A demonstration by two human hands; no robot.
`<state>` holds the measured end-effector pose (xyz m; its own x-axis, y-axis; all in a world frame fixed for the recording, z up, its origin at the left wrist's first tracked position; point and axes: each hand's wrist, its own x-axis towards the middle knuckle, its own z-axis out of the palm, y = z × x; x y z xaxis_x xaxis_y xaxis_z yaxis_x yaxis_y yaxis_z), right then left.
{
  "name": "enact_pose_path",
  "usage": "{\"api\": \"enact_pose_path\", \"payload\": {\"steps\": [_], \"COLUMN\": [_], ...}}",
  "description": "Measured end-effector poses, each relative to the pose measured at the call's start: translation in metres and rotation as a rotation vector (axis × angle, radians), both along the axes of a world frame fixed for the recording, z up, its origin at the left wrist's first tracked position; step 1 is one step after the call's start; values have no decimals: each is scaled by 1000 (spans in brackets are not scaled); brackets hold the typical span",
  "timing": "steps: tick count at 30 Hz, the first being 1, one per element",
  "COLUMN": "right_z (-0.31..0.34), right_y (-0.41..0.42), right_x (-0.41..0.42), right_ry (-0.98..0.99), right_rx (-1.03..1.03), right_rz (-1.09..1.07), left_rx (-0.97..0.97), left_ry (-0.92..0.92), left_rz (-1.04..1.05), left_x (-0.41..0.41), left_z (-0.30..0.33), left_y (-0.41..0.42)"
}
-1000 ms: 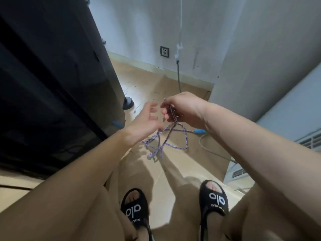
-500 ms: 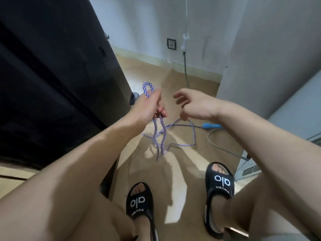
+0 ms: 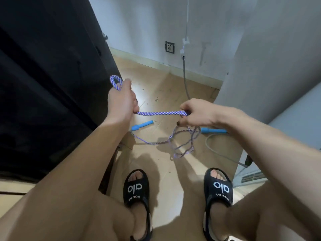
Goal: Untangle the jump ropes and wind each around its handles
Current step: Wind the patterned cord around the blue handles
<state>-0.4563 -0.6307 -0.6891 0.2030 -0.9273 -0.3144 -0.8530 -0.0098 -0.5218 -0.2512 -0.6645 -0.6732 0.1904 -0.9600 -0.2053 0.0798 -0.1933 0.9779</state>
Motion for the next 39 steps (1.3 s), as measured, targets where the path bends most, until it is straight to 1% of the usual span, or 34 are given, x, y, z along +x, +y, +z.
{"api": "enact_pose_path", "payload": {"steps": [2, 3, 5, 6, 7, 8, 9, 10, 11, 13, 14, 15, 17, 19, 22, 24, 26, 27, 28, 29, 30, 31, 32, 33, 36, 38, 39], "right_z": [8, 14, 24, 27, 28, 27, 25, 23, 21, 20, 20, 22, 23, 21, 18, 16, 16, 15, 13, 12, 11, 10, 10, 10, 14, 15, 14], "right_y": [1, 2, 4, 4, 5, 5, 6, 6, 6, 5, 4, 4, 4, 5, 6, 4, 2, 2, 3, 4, 5, 6, 7, 7, 6, 5, 5], "right_x": [2, 6, 16, 21, 26, 29, 33, 35, 38, 41, 42, 43, 42, 36, 22, 13, 8, 8, 9, 12, 17, 22, 28, 31, 26, 16, 10], "right_ry": [-70, -117, -202, -240, -266, -278, -279, -280, -292, -352, -376, -392, -409, -390, -259, -141, -35, -16, -30, -77, -143, -201, -239, -266, -318, -229, -153], "right_rx": [-21, -59, -121, -115, -92, -64, -43, -33, -38, -80, -109, -135, -160, -138, -74, -69, -101, -123, -138, -145, -141, -138, -143, -151, -164, -168, -165], "right_rz": [11, 14, 10, 6, -1, -10, -17, -25, -37, -65, -71, -79, -107, -106, -60, -61, -77, -84, -93, -106, -118, -123, -120, -122, -166, -131, -98], "left_rx": [-52, -41, 46, 48, -20, -134, -234, -290, -297, -179, -105, -58, -90, -142, -138, -59, 42, 76, 74, 45, -2, -37, -80, -118, -124, -101, -102], "left_ry": [-262, -390, -677, -817, -929, -966, -922, -825, -701, -522, -487, -499, -607, -696, -847, -990, -1221, -1333, -1348, -1248, -1059, -827, -658, -582, -523, -583, -666], "left_rz": [-5, -58, -183, -234, -268, -294, -345, -442, -580, -864, -968, -1011, -931, -847, -855, -857, -852, -859, -874, -897, -911, -903, -886, -883, -840, -838, -856], "left_x": [15, 21, 29, 32, 34, 34, 31, 29, 26, 17, 14, 12, 7, 4, 11, 22, 29, 32, 32, 29, 23, 16, 9, 4, 0, 9, 15], "left_z": [-7, -9, -15, -17, -16, -14, -8, -5, -3, -9, -12, -15, -21, -22, -20, -19, -21, -23, -25, -26, -26, -26, -24, -22, -12, -10, -10], "left_y": [-3, -2, 1, 4, 6, 7, 10, 11, 14, 20, 25, 29, 28, 25, 20, 13, 8, 6, 7, 9, 12, 16, 20, 22, 23, 20, 17]}}
